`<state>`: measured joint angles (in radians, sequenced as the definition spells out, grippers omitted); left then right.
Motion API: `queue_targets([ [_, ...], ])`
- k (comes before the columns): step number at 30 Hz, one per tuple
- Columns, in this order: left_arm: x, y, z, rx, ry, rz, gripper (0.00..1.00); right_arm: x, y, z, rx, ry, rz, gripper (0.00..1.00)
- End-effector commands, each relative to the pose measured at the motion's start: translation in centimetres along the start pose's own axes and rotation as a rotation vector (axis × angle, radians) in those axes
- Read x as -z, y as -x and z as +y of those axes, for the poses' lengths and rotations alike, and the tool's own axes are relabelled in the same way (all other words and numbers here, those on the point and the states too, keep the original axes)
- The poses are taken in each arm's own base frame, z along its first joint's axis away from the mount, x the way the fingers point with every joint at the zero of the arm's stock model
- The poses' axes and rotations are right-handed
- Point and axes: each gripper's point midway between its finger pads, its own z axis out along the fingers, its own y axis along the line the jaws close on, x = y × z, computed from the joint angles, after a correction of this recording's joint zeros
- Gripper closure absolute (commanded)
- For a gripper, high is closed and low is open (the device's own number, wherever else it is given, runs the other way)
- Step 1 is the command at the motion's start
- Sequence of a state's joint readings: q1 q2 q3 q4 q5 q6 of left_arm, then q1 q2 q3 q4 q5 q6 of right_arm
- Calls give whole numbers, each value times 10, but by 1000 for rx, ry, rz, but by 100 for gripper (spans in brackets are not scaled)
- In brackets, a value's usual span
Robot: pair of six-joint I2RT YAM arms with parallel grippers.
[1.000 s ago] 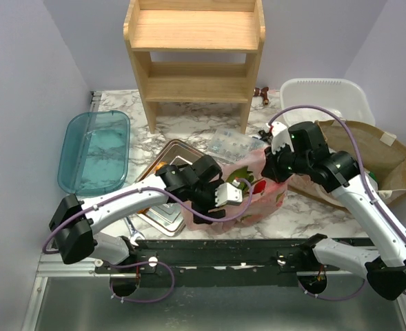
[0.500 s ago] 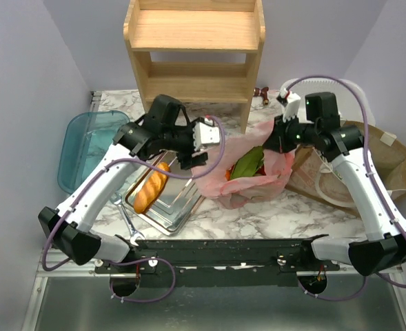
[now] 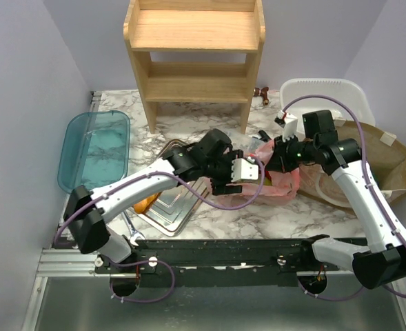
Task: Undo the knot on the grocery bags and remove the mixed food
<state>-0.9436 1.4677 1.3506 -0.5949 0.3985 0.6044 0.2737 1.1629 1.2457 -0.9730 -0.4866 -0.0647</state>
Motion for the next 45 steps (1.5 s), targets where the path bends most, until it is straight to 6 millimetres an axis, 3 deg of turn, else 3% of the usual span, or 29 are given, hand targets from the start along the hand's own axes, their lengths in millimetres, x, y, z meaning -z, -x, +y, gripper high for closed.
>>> queue_targets([
  [1,-20,-45,-12,29,-62,153,59,12,26,2,41,-20,-64,100],
  [2,-14,-43,-25,33,-118,151,78,14,30,1,48,-32,-72,99],
  [4,12,-30,-61,14,-244,84,99,19,35,-1,65,-49,-81,99],
  [6,32,-30,-92,-78,-274,61,100,21,33,-3,70,-62,-76,99],
  [8,43,-45,-127,-186,-323,87,100,15,19,-7,68,-60,-35,100],
  [12,31,-97,-178,-219,-436,196,100,-10,-31,-12,98,-4,72,99],
  [16,15,-147,-212,-283,-493,294,100,-19,-54,-18,187,23,142,99],
  [18,13,-161,-217,-314,-493,337,100,-21,-67,-20,216,43,215,99],
  [19,13,-162,-216,-315,-487,347,94,-21,-74,-21,236,52,243,99],
  [20,14,-157,-213,-308,-469,345,74,-19,-78,-23,260,47,263,99],
  [21,15,-146,-207,-282,-441,325,62,-16,-82,-24,285,46,273,99],
  [24,39,-71,-175,-69,-357,73,38,-6,-85,-20,359,40,238,100],
  [27,70,-3,-134,58,-215,-157,33,0,-82,-13,368,43,211,99],
  [30,76,34,-105,105,-97,-255,35,-2,-74,-8,345,61,189,99],
  [31,71,38,-95,154,-61,-251,42,-4,-70,-6,337,66,180,99],
  [34,40,29,-90,225,-81,-164,66,-8,-57,-5,329,63,161,99],
  [36,22,24,-96,253,-115,-131,73,-12,-48,-9,334,42,151,99],
  [39,-4,13,-95,290,-102,-116,76,-19,-23,-11,370,24,99,99],
  [42,-27,-20,-84,373,-42,-3,77,-24,5,-4,380,45,61,99],
  [45,-34,-58,-59,503,78,84,72,-19,23,2,408,60,35,99],
])
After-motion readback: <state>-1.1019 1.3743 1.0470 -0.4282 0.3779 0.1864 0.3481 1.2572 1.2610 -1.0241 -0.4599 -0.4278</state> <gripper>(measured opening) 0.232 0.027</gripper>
